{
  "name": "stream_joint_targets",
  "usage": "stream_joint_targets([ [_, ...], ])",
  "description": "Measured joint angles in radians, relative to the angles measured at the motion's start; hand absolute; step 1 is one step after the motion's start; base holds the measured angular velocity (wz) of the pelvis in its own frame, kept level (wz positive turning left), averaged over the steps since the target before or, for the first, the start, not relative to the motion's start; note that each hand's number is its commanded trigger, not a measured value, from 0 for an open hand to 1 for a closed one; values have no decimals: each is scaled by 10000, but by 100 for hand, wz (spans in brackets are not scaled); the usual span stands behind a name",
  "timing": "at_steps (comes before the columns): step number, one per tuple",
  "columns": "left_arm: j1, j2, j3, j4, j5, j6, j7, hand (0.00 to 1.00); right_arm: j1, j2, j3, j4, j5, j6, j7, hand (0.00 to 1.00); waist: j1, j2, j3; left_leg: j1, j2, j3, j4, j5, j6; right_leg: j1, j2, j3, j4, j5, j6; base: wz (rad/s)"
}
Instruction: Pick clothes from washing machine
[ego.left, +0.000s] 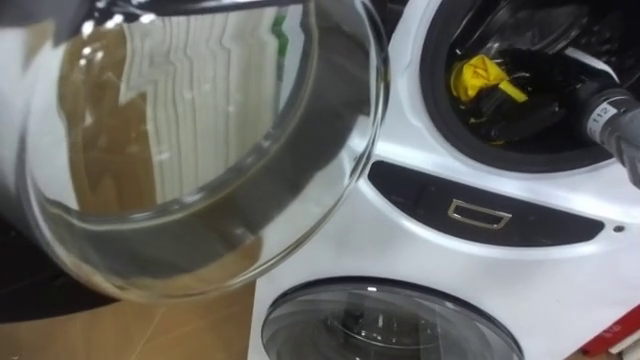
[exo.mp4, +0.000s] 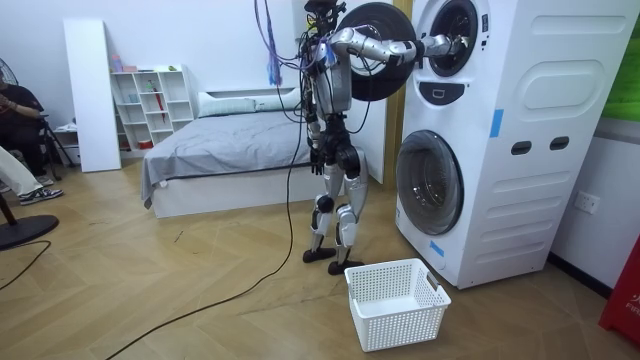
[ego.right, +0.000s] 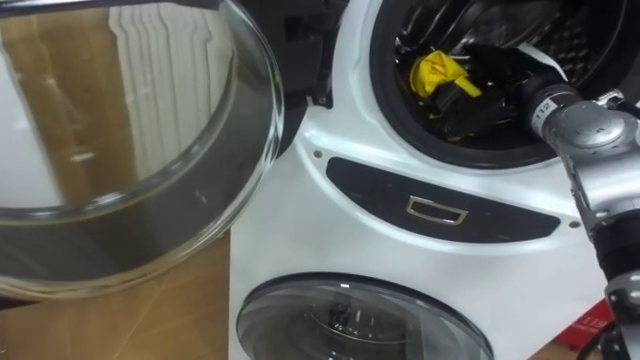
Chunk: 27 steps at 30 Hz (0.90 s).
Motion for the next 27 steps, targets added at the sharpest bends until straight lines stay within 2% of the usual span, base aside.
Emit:
stream_joint_targets([
  [4, -37, 46, -76, 4, 5, 14, 5, 0, 30, 36, 174, 97, -325, -20, -168, 100, 75, -20, -27, 51, 3, 3, 3, 3, -5, 51, -1, 16, 1, 0, -1, 0],
  [5, -60, 45, -171, 15, 5, -9, 5, 0, 29, 13, 122, 186, -462, -35, -347, 100, 195, -21, -26, 91, 3, 3, -1, 3, -5, 82, -2, 15, 1, 0, -1, 0],
  [9, -53, 58, -194, 47, 3, -63, 0, 0, 28, -99, 27, 402, -966, -195, -537, 100, 339, -44, 13, 179, 44, -50, -29, 1, -7, 176, 20, -6, -3, -1, -1, 6],
  [21, -188, 156, -194, 147, 0, -439, -73, 0, 49, -113, 26, 409, -373, -326, -463, 100, 271, -37, 71, 190, 46, -36, -41, -1, -7, 180, 29, 6, -3, -1, -1, 0],
  [27, -180, 221, -294, 141, -4, -538, -55, 0, 90, -131, 54, 271, 48, -344, -364, 100, 164, -50, 61, 178, 53, -37, -48, -12, -24, 174, 44, 55, -6, -1, -1, 0],
])
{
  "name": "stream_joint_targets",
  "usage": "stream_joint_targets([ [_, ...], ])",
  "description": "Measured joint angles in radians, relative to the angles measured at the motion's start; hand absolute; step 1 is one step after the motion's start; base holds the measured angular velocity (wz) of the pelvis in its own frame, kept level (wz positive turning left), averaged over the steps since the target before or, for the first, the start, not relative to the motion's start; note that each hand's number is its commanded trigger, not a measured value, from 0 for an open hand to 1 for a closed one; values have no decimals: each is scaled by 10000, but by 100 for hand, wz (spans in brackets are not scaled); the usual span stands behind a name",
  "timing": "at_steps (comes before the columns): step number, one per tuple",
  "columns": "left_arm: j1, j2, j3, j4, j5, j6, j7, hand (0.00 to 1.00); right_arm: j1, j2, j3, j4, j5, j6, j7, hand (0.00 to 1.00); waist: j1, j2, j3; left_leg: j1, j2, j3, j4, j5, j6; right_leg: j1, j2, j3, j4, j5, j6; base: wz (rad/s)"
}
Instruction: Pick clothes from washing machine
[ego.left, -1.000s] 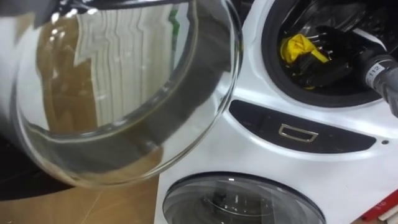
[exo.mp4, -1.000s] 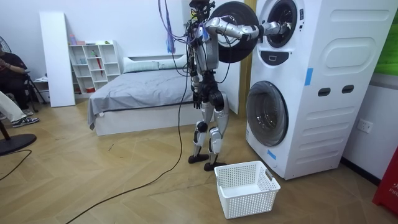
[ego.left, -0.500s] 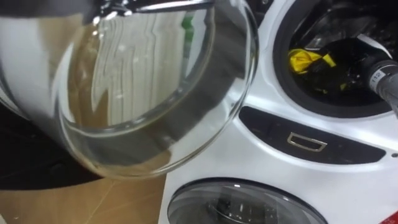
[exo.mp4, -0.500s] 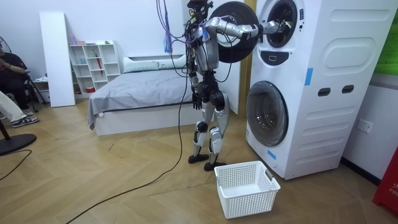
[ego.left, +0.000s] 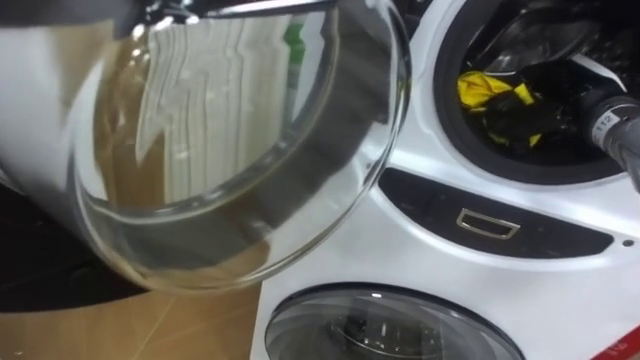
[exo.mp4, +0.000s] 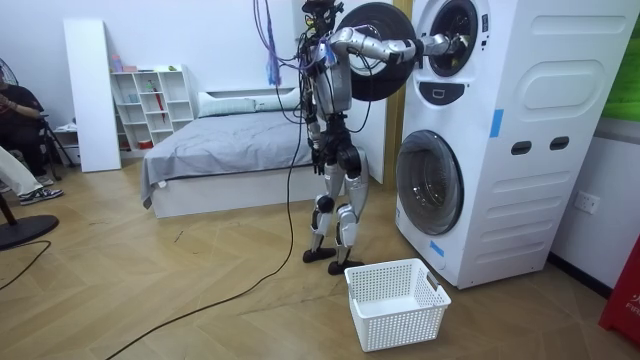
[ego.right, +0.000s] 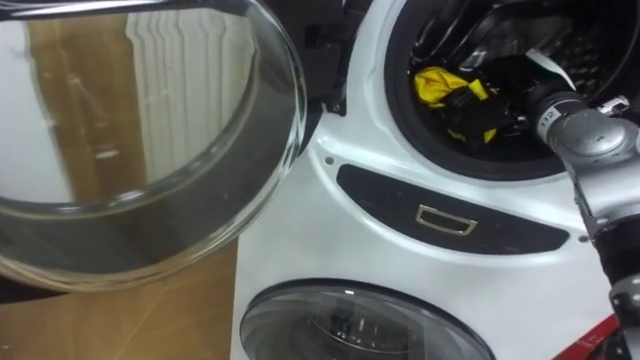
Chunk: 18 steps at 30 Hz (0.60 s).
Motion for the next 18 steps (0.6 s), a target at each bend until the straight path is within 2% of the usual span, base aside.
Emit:
stream_joint_targets([
  [1, -2, 38, -63, -1, 6, -18, 37, 0, 98, -46, -2, -230, 17, 16, 0, 100, -27, -41, -35, -2, 7, 10, 0, -4, -6, -7, 14, 62, 0, 0, 0, 0],
  [2, -1, 48, -62, 3, 6, -24, 76, 0, 196, -60, -24, -424, 13, 19, -3, 100, -62, -12, -20, -4, 11, 15, 1, -7, -12, -13, 21, 93, -1, 0, 0, 0],
  [5, -11, 64, -71, 163, 12, -133, 324, 0, 1011, -65, -387, -2004, -91, 17, -76, 100, -200, 16, -74, -19, 43, 96, 2, -19, -30, -55, 57, 109, 3, 0, 0, -9],
  [8, 17, -11, -70, 199, 12, -155, 361, 0, 1944, -63, -796, -3710, -143, 33, -190, 100, -251, 181, -159, -44, 51, 324, 12, -22, -38, -155, 93, 352, 8, 1, -2, -22],
  [10, 29, -141, -69, 211, 0, -198, 550, 0, 3261, -40, -1165, -5998, -619, 48, -437, 100, -340, 407, -190, 4, 41, 411, 36, -20, -39, -164, 98, 462, 9, 1, -2, -14],
  [12, 138, -204, -21, 222, -40, -273, 722, 0, 4030, 26, -1240, -7363, -787, 113, -633, 100, -424, 519, -227, 24, 40, 644, 36, -19, -40, -216, 123, 686, 23, 1, -2, -27],
  [13, 157, -236, 33, 219, -66, -300, 817, 0, 4261, 76, -1333, -7822, -870, 126, -701, 100, -445, 538, -221, 18, 38, 683, 33, -19, -40, -255, 134, 733, 36, 1, -2, -40],
  [15, 382, -359, 113, 309, -168, -377, 1194, 0, 4984, 343, -1603, -9020, -915, 103, -1013, 100, -533, 576, -193, 17, 31, 890, 15, -19, -40, -305, 168, 955, 30, 2, -3, -32],
  [16, 405, -385, 116, 317, -214, -409, 1291, 0, 5475, 616, -1737, -9475, -1101, 103, -1189, 100, -732, 587, -183, 15, 35, 891, 11, -20, -40, -285, 167, 950, 30, 2, -3, -7],
  [18, 444, -440, 111, 319, -210, -489, 1381, 0, 6153, 1094, -1928, -10111, -1419, 102, -1373, 100, -909, 600, -147, 24, 29, 897, -16, -23, -39, -308, 169, 984, 34, 1, -4, -2],
])
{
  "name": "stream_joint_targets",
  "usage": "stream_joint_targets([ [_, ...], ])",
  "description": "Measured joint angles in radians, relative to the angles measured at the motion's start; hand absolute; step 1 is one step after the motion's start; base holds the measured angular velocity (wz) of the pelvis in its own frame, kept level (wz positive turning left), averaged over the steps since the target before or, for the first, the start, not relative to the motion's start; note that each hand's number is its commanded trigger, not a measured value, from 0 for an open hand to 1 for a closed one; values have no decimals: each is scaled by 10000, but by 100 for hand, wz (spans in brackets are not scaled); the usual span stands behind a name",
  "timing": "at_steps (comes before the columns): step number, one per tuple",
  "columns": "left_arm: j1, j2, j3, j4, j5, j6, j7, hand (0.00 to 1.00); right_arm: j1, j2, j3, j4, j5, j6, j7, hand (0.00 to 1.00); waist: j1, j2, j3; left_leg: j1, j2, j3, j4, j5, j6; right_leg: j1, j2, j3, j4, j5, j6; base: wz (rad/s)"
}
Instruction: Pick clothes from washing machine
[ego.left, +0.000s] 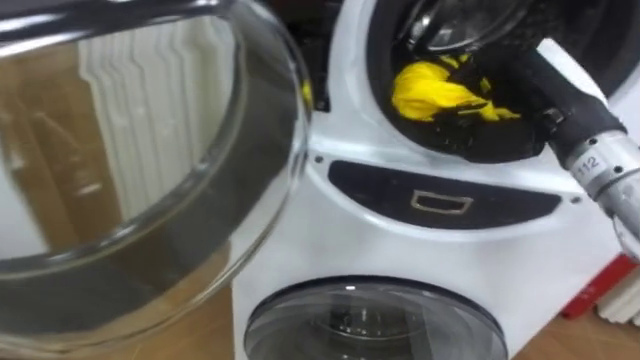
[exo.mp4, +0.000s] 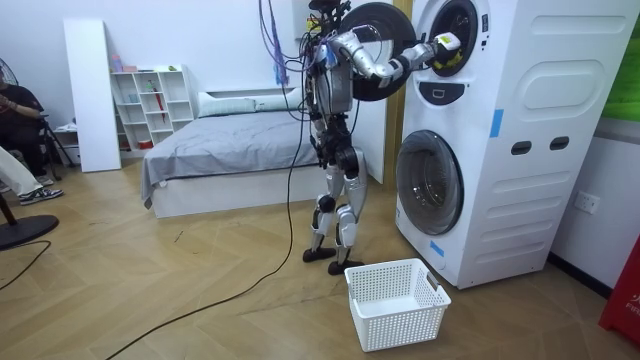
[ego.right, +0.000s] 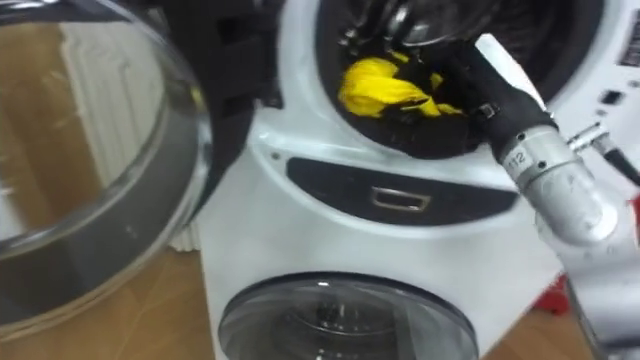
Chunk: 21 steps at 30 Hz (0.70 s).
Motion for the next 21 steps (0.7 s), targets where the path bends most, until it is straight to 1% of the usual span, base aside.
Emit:
stream_joint_targets([
  [1, 9, -86, -9, 6, 14, -11, 41, 0, 312, 283, -41, -274, -104, 0, -75, 100, -98, -2, 9, 3, -17, 20, -25, -1, 1, -6, 5, 84, 12, 8, -12, -10],
  [2, 22, -147, -9, 12, 18, -23, 69, 0, 438, 411, -48, -392, -123, -1, -119, 100, -106, 78, 61, 16, -20, 42, -50, -4, 5, -13, 10, 110, 30, 13, -18, -13],
  [3, 62, -256, -15, 49, 15, -94, 135, 0, 716, 519, -103, -693, -148, -5, -147, 100, -177, 130, 86, 44, -24, 89, -113, -40, 43, -69, 30, 183, 114, 15, -18, -21],
  [4, 3, -349, -24, 101, 14, -149, 272, 0, 910, 524, -135, -954, -120, -24, -141, 100, -170, 182, 110, 19, -25, 219, -153, -72, 45, -173, 41, 285, 217, 13, -14, -25],
  [5, 3, -378, -24, 159, 13, -191, 318, 0, 963, 536, -144, -1080, -131, -19, -124, 100, -190, 201, 111, 7, -25, 265, -150, -85, 46, -213, 59, 358, 239, 22, -9, -26],
  [6, 49, -400, -17, 431, 11, -285, 411, 0, 1160, 645, -296, -1459, -130, -22, -109, 100, -278, 253, 121, -37, -26, 301, -138, -103, 43, -282, 83, 444, 279, 29, -11, -13],
  [7, 53, -410, -1, 505, 11, -283, 436, 0, 1281, 711, -396, -1648, -126, -44, -113, 100, -347, 252, 117, -53, -28, 303, -131, -103, 43, -311, 84, 456, 300, 26, -13, -12],
  [9, 195, -435, 1, 656, 11, -278, 469, 0, 1633, 751, -782, -2171, -54, -144, -127, 100, -497, 301, 74, -88, -12, 460, -80, -103, 42, -401, 113, 523, 322, 27, -20, -17],
  [10, 241, -439, 1, 670, 10, -275, 470, 0, 1699, 753, -869, -2255, -18, -144, -153, 100, -553, 313, 68, -84, -6, 490, -79, -103, 42, -409, 122, 546, 320, 29, -24, -18],
  [12, 398, -442, -3, 668, 4, -284, 487, 0, 1908, 889, -1144, -2511, 3, -150, -249, 100, -686, 338, 24, -50, 5, 604, -91, -103, 42, -414, 166, 682, 320, 29, -24, -18],
  [14, 447, -442, 7, 668, 4, -305, 498, 0, 2040, 916, -1254, -2631, 30, -222, -350, 100, -749, 381, 12, -34, 15, 751, -97, -104, 41, -437, 190, 781, 330, 30, -23, -18],
  [15, 458, -442, 26, 664, 4, -331, 529, 0, 2082, 917, -1296, -2658, 20, -283, -358, 100, -863, 401, 8, -37, 15, 790, -112, -104, 40, -462, 202, 817, 338, 30, -22, -11],
  [17, 427, -438, 67, 651, -2, -461, 676, 0, 2123, 942, -1419, -2668, 14, -341, -365, 100, -957, 409, 7, -29, 18, 832, -142, -107, 37, -492, 234, 901, 351, 35, -18, -10],
  [18, 393, -419, 104, 628, -1, -551, 707, 0, 2280, 998, -1568, -2694, 16, -433, -424, 100, -971, 392, -6, -15, 29, 875, -159, -116, 24, -501, 266, 966, 355, 36, -18, -9],
  [21, 410, -410, 113, 630, -8, -841, 782, 0, 2605, 1028, -1655, -2703, 31, -670, -569, 100, -1016, 374, -11, 8, 60, 1070, -157, -137, -12, -533, 324, 1076, 367, 52, -42, -16],
])
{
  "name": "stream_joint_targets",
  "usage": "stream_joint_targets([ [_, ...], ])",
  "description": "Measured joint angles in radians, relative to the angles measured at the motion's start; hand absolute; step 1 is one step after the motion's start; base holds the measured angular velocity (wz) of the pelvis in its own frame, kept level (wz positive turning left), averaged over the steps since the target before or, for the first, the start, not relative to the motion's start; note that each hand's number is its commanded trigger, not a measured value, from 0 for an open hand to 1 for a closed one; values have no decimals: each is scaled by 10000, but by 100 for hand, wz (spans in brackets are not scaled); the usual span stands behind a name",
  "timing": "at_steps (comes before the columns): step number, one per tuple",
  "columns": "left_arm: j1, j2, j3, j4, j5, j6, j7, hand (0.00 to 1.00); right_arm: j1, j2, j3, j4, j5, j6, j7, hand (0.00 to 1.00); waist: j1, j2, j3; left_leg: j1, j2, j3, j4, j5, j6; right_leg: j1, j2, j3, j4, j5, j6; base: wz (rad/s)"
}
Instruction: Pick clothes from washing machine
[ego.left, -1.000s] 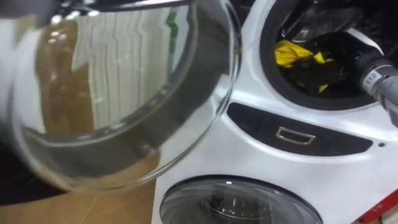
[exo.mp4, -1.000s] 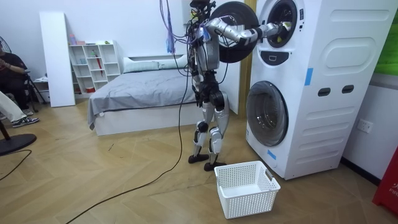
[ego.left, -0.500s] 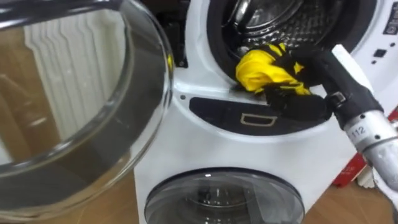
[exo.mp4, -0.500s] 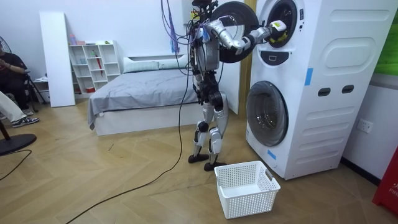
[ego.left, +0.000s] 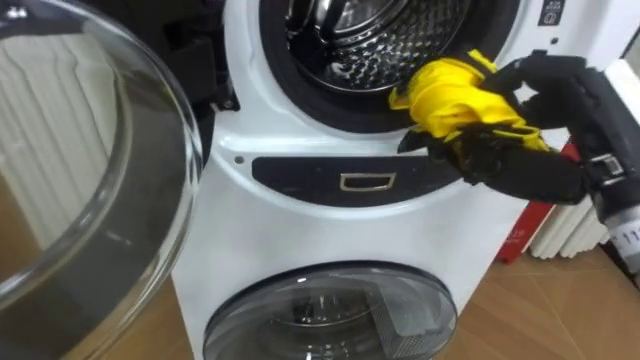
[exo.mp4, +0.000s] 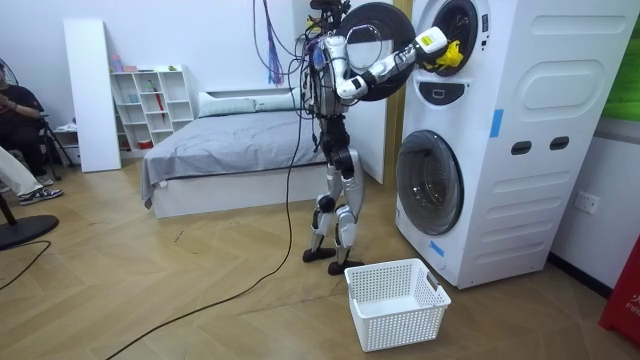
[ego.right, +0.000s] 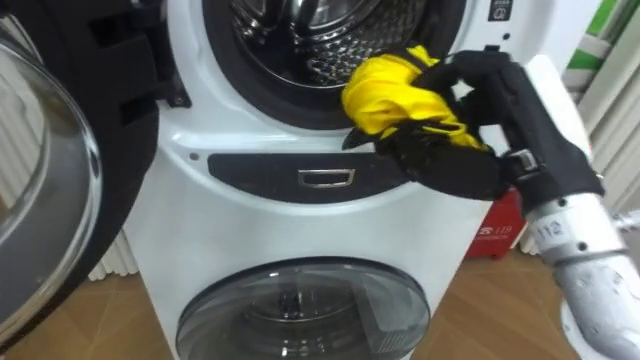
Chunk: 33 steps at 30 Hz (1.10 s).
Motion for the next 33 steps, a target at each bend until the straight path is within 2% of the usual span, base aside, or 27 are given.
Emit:
stream_joint_targets([
  [4, -11, 6, -5, 32, -3, -300, 108, 0, 554, 0, -423, 1, 446, -317, -124, 100, -205, -72, 26, -42, -5, 109, 6, -2, -2, -111, 17, 77, 41, 1, 0, -7],
  [5, -3, 5, -5, 34, 0, -312, 112, 0, 625, 0, -495, 1, 475, -334, -163, 100, -194, -91, 33, -43, -8, 174, 5, -2, -3, -174, 33, 137, 93, 0, 0, -26],
  [6, 2, 6, -2, 41, 0, -311, 131, 0, 715, 0, -635, 4, 468, -335, -238, 100, -198, -148, 95, -69, -10, 283, 5, -6, -9, -252, 70, 284, 166, -1, 0, -30],
  [9, 11, 9, 25, 72, -3, -305, 162, 0, 1197, 3, -1028, 7, 422, -334, -437, 100, -346, -204, 118, -213, 18, 438, 19, -87, -8, -457, 150, 454, 270, 11, 1, -21],
  [12, 28, 14, 29, 262, -11, -295, 218, 0, 1423, 12, -1169, 34, 299, -328, -690, 100, -651, -213, 116, -241, 17, 599, 47, -111, 3, -606, 167, 532, 359, 5, -5, -20],
  [13, 13, 22, 101, 255, -115, -295, 293, 0, 1444, 13, -1231, 117, 222, -327, -746, 100, -713, -222, 112, -256, 10, 772, 49, -122, 4, -724, 207, 673, 452, 3, -2, -31],
  [15, -11, 94, 112, 250, -379, -302, 339, 0, 1444, 30, -1327, 306, 204, -316, -813, 100, -697, -229, 113, -276, 29, 1084, 93, -175, -8, -852, 304, 948, 569, 10, 6, -44],
  [18, -22, 239, 96, 125, -391, -239, 266, 0, 1512, 38, -1460, 834, 152, -246, -1051, 100, -839, -207, 120, -283, 37, 1303, 83, -226, -8, -970, 374, 1070, 653, 12, 13, -23],
  [20, -26, 334, 108, 13, -381, -224, 258, 0, 1777, 42, -1469, 966, 218, -140, -1131, 100, -854, -252, 85, -326, 45, 1419, 69, -235, -14, -1069, 420, 1169, 700, 18, 19, -25],
  [22, -31, 382, 84, -20, -359, -155, 258, 0, 1998, 42, -1440, 999, 269, -18, -1125, 100, -811, -214, 90, -313, 87, 1688, 62, -269, -56, -1088, 522, 1369, 653, 82, 16, -31],
  [24, -123, 385, 52, -34, -360, 87, 257, 0, 2014, 42, -1437, 1480, 403, -4, -1149, 100, -822, -163, 105, -286, 132, 1926, 77, -321, -97, -1102, 642, 1619, 619, 136, 0, -32],
  [27, -388, 410, 46, -70, -381, 291, 291, 0, 2008, 42, -1438, 2110, 676, 279, -1201, 100, -822, -146, 99, -386, 148, 2122, 103, -333, -109, -1247, 727, 1838, 639, 178, -8, -23],
  [28, -533, 413, 10, -56, -382, 378, 320, 0, 2007, 44, -1427, 2311, 707, 314, -1225, 100, -814, -74, 139, -426, 169, 2180, 138, -335, -112, -1253, 744, 1890, 584, 225, -10, -19],
  [29, -604, 415, -17, -37, -381, 412, 345, 0, 2008, 53, -1426, 2434, 695, 329, -1234, 100, -830, -46, 147, -465, 179, 2191, 160, -336, -113, -1256, 742, 1889, 525, 255, -8, -9],
  [32, -760, 375, -123, -222, -580, 554, 534, 0, 1997, 203, -1431, 3004, 654, 467, -1368, 100, -919, 108, 64, -714, 200, 2354, 236, -335, -115, -1484, 746, 1889, 475, 311, -13, -7],
  [33, -772, 352, -156, -289, -671, 578, 567, 0, 1972, 325, -1431, 3248, 674, 466, -1425, 100, -971, 192, 87, -756, 207, 2462, 241, -334, -117, -1583, 755, 1911, 475, 326, -22, -7],
])
